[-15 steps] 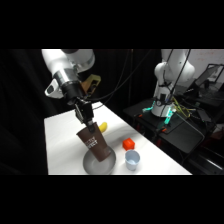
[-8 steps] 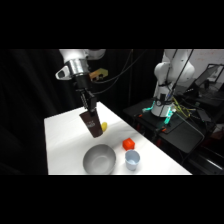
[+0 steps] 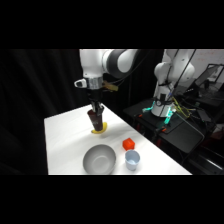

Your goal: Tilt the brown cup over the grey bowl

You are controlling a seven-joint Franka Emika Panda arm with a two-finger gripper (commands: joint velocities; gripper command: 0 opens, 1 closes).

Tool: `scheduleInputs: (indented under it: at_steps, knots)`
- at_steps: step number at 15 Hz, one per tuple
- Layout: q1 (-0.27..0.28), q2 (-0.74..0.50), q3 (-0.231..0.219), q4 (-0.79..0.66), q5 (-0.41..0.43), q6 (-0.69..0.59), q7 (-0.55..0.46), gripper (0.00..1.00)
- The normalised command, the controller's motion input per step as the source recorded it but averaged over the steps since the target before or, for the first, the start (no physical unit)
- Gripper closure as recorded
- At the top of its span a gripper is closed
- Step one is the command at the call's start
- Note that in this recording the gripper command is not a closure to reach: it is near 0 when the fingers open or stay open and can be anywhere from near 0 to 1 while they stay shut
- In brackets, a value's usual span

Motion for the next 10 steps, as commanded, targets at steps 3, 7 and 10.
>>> scheduleInputs:
  at_steps: [3,7,10]
  knots:
    - [0.115,0.05,-0.074,-0.21,-0.198,0.32,0.44,0.20]
    - [0.137,0.03,-0.062,-0.10,-0.128,0.19,0.34,0.20]
    - [0.117,0.02,-0.055,-0.05,-0.071,0.17,0.26,0.20]
